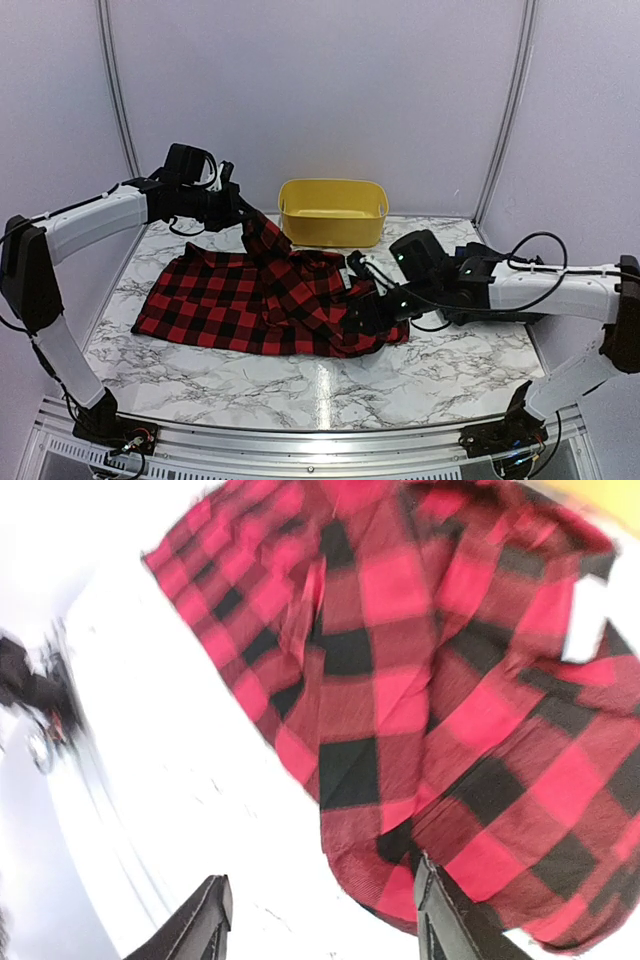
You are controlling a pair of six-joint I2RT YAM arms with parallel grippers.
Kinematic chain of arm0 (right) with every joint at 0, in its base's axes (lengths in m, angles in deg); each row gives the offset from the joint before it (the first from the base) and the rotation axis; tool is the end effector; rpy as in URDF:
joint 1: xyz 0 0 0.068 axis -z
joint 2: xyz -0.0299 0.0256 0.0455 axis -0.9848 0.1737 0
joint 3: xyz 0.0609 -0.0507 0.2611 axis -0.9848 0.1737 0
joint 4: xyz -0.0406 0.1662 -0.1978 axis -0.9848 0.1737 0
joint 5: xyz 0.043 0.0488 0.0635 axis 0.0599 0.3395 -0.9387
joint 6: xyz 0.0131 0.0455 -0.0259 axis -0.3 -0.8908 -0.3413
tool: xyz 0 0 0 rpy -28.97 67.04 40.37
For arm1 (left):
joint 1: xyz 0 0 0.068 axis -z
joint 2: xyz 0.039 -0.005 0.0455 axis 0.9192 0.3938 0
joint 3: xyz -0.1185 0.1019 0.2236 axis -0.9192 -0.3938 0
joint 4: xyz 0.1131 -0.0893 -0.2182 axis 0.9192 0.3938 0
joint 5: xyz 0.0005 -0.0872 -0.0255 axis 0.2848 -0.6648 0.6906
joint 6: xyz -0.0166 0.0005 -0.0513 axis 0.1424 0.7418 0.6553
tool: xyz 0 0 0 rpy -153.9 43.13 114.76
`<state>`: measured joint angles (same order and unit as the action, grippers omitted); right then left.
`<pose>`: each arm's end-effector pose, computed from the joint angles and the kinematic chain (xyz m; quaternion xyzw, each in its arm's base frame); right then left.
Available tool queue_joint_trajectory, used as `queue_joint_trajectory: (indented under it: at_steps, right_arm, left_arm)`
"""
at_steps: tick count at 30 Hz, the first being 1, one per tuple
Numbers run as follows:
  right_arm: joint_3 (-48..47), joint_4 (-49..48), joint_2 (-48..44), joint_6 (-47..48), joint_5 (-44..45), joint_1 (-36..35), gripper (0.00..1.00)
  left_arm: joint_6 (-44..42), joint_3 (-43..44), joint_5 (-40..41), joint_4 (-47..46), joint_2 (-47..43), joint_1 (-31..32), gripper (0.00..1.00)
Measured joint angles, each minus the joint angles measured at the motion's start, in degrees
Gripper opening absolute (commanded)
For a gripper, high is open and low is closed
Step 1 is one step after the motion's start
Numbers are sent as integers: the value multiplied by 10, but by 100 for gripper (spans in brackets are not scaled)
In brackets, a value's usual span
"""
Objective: Fold and stack the mixed laundry pile
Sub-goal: Smooth out the 1/3-folded shirt at the center of the board.
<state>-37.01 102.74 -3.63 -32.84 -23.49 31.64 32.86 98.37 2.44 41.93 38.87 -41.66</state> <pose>0.1872 0.2249 0.2510 -0.2875 0.8599 0.3240 0.2700 0.3535 -0.1811 0.3226 0.0334 0.8491 -0.3935 0.3508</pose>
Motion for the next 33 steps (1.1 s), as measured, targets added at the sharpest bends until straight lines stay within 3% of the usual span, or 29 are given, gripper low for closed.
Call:
queue_joint_trajectory:
  at_steps: [9, 13, 18, 23, 24, 28, 33]
  right_arm:
    - [-33, 47, 161, 64, 96, -105, 58]
    - [-64, 66, 190, 71, 145, -111, 46]
    - [-63, 78, 178, 63, 181, -111, 45]
    - [-49, 84, 151, 63, 194, -107, 18]
    - [-47, 85, 151, 61, 193, -107, 17]
    - [-42, 92, 151, 57, 184, -105, 43]
    - [-30, 86, 141, 61, 163, -105, 49]
  left_arm:
    - [4, 2, -1, 1, 16, -7, 0]
    - [2, 2, -1, 3, 19, -10, 0]
    - [-2, 2, -4, 3, 19, -18, 0]
    - [-4, 2, -5, 4, 19, -25, 0]
    - [-5, 3, -6, 4, 19, -26, 0]
    - [-5, 11, -7, 6, 24, -29, 0]
    - [-5, 16, -11, 7, 28, -34, 0]
